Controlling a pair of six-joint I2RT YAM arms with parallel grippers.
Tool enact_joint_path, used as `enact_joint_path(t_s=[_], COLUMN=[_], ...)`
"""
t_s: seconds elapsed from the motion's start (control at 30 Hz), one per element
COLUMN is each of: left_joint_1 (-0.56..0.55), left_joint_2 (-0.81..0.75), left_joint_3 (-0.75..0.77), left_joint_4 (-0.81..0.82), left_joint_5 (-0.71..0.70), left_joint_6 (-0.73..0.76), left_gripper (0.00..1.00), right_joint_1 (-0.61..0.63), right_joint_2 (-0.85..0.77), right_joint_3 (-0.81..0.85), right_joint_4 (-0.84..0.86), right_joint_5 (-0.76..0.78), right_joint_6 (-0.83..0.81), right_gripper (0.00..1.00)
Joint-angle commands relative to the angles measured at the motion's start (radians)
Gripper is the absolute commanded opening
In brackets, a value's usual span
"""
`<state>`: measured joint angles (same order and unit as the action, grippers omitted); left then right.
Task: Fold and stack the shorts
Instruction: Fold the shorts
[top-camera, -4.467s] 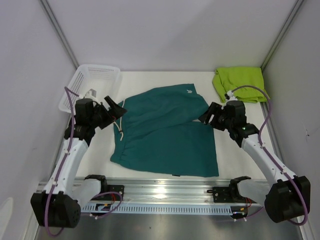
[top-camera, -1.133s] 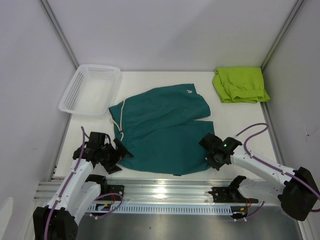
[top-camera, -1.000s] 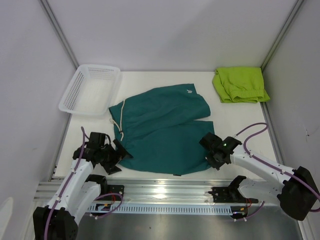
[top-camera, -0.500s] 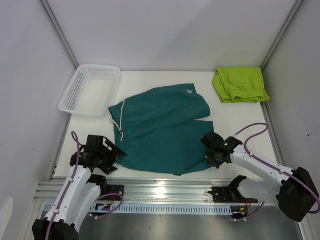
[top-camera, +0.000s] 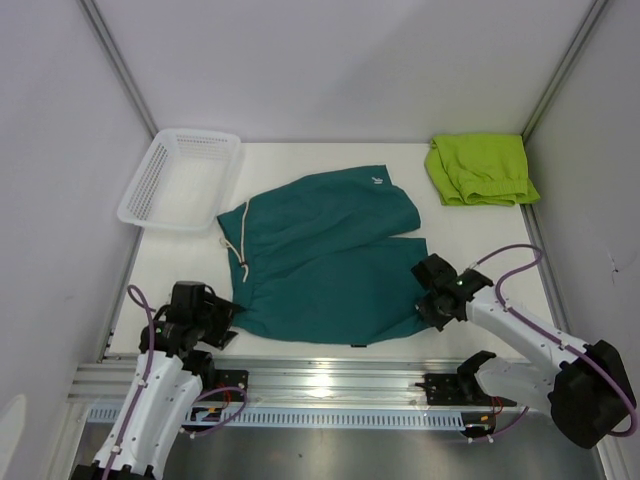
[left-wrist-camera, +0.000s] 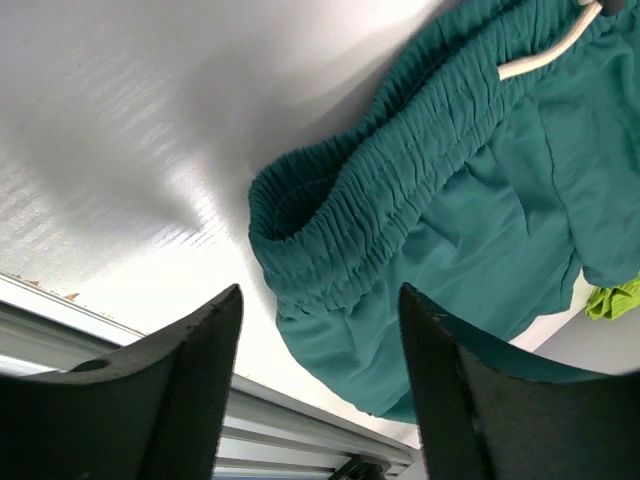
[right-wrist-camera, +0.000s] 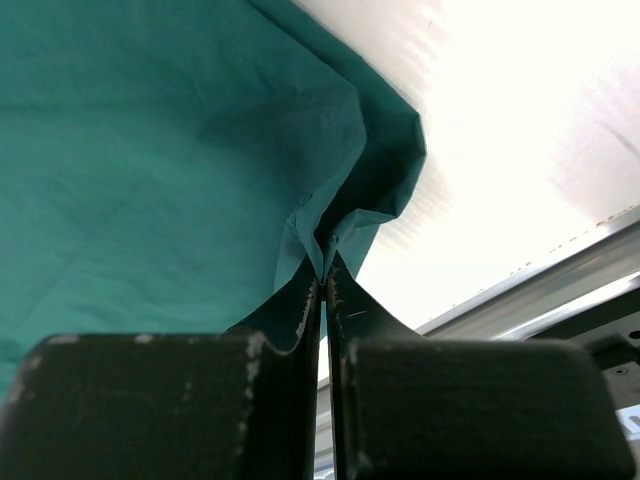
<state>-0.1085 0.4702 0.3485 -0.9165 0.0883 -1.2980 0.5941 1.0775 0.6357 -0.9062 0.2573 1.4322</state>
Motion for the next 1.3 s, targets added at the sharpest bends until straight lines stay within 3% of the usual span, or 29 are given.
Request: enact_joint_path(t_s=[0.0, 0.1, 0.23, 0.43, 0.57, 0.63, 0.73, 1.27], left_joint_1=[-0.002, -0.002, -0.005, -0.005, -0.010, -0.019, -0.040, -0.079], left_joint_2=[-0.010, 0.005, 0.051, 0.065, 0.048, 0.045, 0.042, 0.159], left_joint_3=[-0.016, -0.037, -0.072, -0.086, -0.100, -0.111, -0.117, -0.056], left_joint_4=[0.014, 0.063, 0.133, 0.156, 0.182, 0.203, 0.212, 0.223], left_joint_5=[-0.045, -0.038, -0.005, -0.027, -0.022, -0.028, -0.053, -0.064], left_joint_6=[-0.072, -0.080, -0.080, -0.078, -0.098, -0.098, -0.095, -0.072], left_gripper=[0.65, 0.55, 0.53, 0.59, 0.56, 0.45, 0.01, 0.00], right_joint_1=[-0.037, -0.086, -0.119, -0.126, -0.126, -0.126, -0.128, -0.229], right_joint_2=[-0.043, -0.094, -0.126, -0.096, -0.087, -0.085, -0.074, -0.126], right_joint_3=[0.007, -0.004, -0.013, -0.014, -0.008, -0.004, 0.012, 0.044], right_joint_4=[-0.026, -0.030, -0.019, -0.002, 0.000, -0.002, -0.011, -0.076], right_joint_5=[0.023, 0.023, 0.007, -0.021, -0.026, -0.024, -0.017, -0.006], right_joint_6=[-0.041, -0.068, -0.099, -0.118, -0.127, -0.131, -0.144, -0.213], right_gripper=[0.00, 0.00, 0.00, 0.00, 0.00, 0.00, 0.00, 0.00])
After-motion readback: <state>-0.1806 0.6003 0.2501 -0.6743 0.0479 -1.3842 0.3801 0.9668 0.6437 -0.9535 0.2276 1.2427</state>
